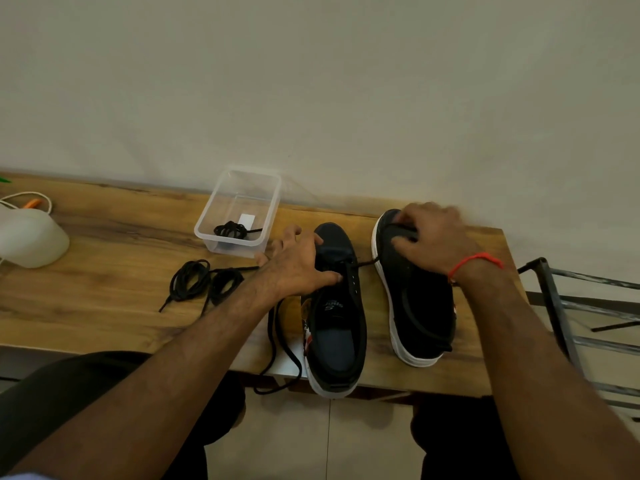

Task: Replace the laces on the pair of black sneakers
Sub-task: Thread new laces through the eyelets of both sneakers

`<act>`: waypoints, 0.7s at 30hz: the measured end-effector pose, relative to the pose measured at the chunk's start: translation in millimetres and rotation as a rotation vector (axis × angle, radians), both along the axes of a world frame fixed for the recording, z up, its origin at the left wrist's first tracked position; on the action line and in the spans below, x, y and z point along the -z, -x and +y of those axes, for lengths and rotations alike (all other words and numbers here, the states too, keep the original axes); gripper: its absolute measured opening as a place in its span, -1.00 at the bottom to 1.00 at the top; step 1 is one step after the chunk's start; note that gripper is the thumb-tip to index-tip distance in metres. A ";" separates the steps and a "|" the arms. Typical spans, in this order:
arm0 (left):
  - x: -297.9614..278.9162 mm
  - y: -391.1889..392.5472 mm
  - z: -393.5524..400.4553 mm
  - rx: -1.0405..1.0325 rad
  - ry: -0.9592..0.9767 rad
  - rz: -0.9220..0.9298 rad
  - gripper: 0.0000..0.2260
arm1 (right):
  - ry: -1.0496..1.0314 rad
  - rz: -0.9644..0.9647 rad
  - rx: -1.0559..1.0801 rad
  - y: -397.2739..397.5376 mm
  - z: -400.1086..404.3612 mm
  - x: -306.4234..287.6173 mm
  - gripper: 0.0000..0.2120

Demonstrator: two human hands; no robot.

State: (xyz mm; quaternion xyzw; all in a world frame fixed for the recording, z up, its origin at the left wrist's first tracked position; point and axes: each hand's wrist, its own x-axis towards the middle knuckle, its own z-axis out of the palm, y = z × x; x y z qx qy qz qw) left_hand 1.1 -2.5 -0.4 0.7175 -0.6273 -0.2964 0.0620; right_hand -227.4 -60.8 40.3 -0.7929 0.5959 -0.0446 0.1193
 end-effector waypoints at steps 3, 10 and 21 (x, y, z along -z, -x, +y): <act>-0.6 -7.8 -2.7 0.009 -0.054 0.042 -0.49 | -0.103 0.072 -0.211 -25.7 11.6 9.6 -0.79; -10.7 -21.1 0.2 0.030 -0.061 -0.060 -0.86 | -0.174 0.063 -0.259 -43.9 19.0 23.3 -0.90; -7.8 -13.2 4.5 0.066 -0.055 -0.088 -0.92 | -0.168 0.062 -0.222 -42.3 16.1 26.8 -0.89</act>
